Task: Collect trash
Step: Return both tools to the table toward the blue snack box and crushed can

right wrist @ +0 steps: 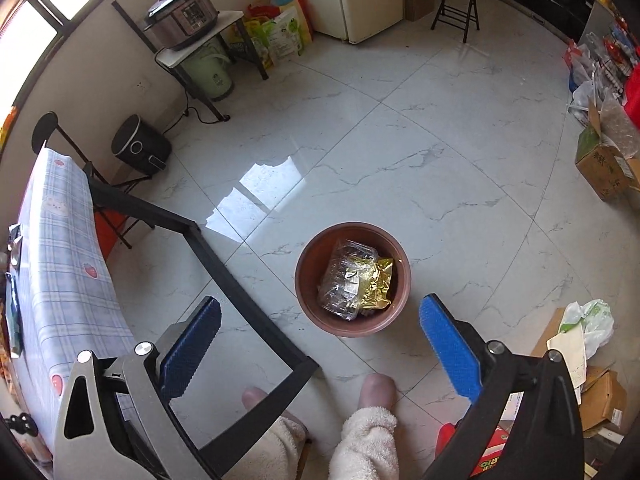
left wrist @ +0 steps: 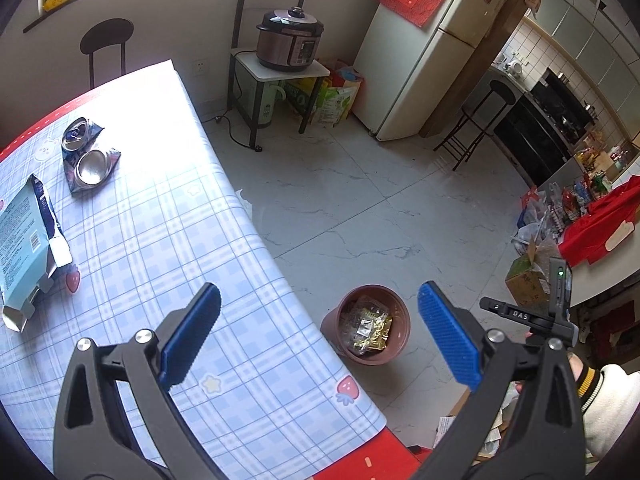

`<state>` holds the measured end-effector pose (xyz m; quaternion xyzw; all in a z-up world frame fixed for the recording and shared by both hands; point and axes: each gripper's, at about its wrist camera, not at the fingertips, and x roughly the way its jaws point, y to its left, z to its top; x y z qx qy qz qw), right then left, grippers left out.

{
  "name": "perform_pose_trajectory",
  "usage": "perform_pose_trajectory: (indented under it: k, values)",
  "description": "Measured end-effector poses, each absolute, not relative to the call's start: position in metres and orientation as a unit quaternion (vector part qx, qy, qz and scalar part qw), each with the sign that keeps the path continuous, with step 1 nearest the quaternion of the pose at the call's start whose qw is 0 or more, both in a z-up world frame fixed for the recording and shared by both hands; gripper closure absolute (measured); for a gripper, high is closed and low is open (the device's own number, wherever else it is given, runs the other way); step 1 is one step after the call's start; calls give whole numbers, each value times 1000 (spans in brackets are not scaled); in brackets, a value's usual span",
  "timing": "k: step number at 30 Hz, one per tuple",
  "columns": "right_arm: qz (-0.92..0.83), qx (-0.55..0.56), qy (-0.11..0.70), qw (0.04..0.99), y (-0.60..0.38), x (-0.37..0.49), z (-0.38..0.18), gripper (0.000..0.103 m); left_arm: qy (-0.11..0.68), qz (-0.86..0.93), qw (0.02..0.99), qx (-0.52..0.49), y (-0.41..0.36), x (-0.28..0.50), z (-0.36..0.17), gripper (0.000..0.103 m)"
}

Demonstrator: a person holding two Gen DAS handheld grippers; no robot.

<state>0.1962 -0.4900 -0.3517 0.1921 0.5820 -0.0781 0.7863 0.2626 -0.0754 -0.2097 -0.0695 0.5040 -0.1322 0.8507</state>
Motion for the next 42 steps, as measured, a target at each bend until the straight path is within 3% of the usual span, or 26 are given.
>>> perform_pose_trajectory:
  k: [16,29,42]
  values:
    - [9,118,587,801,-402,205,-302,6,490,-33,862,-128,38,220,-213,5]
    - [150,42,577,802,-240,252,-266,6,475,84,849,-216,185,179,-225,6]
    - [233,9,565,792,-122,285,-246,6,459,108,820,-325,272,224,-259,6]
